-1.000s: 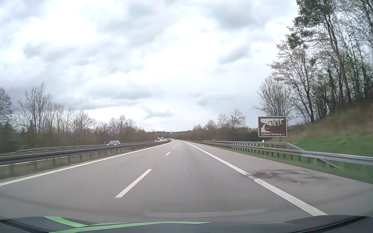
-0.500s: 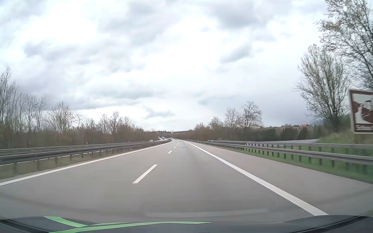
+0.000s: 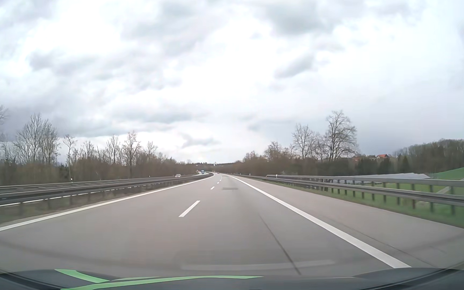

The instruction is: Follow the waypoints while adhering to traffic rules and regulations

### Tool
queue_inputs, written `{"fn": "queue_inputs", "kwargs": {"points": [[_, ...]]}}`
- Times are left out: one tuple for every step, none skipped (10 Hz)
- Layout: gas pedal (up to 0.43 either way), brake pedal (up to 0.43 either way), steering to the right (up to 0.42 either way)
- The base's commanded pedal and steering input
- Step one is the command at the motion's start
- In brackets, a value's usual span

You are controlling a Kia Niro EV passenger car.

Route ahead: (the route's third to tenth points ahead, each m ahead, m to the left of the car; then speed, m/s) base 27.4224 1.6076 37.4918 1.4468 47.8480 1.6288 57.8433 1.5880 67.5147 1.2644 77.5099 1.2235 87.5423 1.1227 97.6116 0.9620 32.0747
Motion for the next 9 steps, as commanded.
{"fn": "queue_inputs", "kwargs": {"points": [[0.441, 0.000, -0.003], [0.441, 0.000, -0.003], [0.441, 0.000, -0.003], [0.441, 0.000, -0.003], [0.441, 0.000, -0.003], [0.441, 0.000, -0.003], [0.441, 0.000, -0.003], [0.441, 0.000, -0.003], [0.441, 0.000, -0.003]]}}
